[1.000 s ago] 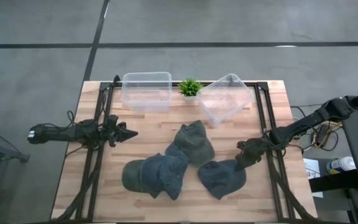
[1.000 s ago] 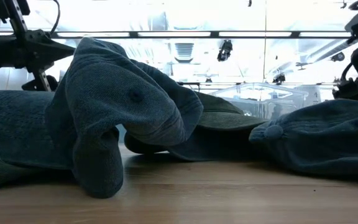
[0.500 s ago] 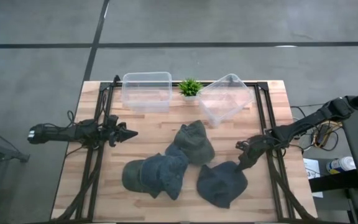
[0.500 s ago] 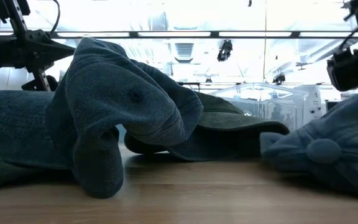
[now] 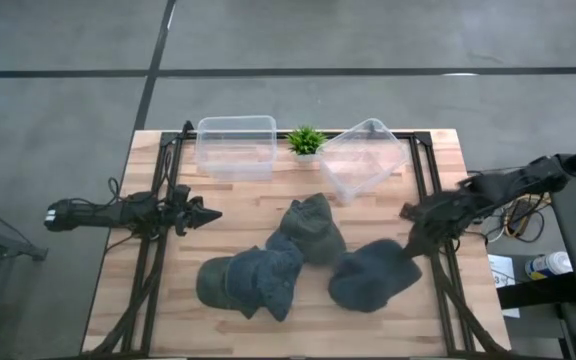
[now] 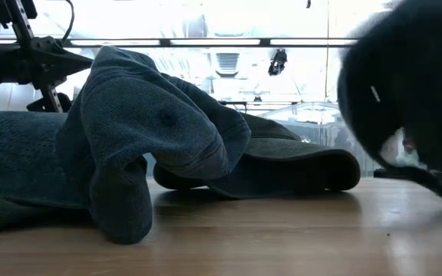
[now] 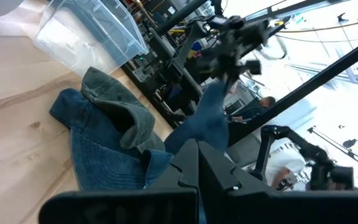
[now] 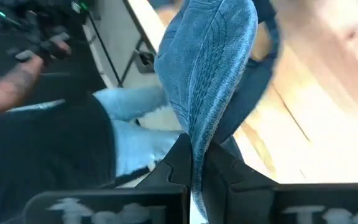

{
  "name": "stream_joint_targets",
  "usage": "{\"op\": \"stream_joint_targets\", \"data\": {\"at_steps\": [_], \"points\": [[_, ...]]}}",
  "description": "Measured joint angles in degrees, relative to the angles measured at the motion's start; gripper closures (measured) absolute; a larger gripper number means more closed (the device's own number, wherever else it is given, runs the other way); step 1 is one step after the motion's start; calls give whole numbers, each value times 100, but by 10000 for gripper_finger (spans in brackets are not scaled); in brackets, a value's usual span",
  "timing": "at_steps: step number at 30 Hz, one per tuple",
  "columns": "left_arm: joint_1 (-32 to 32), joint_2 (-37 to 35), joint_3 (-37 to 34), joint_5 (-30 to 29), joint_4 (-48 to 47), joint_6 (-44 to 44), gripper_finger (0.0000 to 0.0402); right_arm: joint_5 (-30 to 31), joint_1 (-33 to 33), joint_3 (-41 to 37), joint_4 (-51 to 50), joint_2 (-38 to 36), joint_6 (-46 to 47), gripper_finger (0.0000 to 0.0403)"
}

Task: Pick & Place hat
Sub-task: Put the bottom right blue cap into the right transparent bin

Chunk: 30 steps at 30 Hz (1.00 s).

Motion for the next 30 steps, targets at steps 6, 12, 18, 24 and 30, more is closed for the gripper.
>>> {"op": "stream_joint_targets", "data": {"at_steps": [6, 12, 18, 24, 30], "points": [[-1, -2, 0, 0, 2, 0, 401, 1784, -11, 1940, -1819, 176, -399, 394], [-1, -2, 0, 0, 1, -2, 401, 3876, -11, 3537, -2831, 468, -778, 394], [0, 0, 0, 0, 0, 0, 401, 4990, -13, 4685, -3701, 986, -898, 394], [0, -2, 0, 0, 0, -2, 401, 5388, -156, 5534, -3996, 1611, -1521, 394], [0, -2, 0, 0, 1, -2, 401, 5242, -860, 6255, -3992, 2198, -2600, 394]]}}
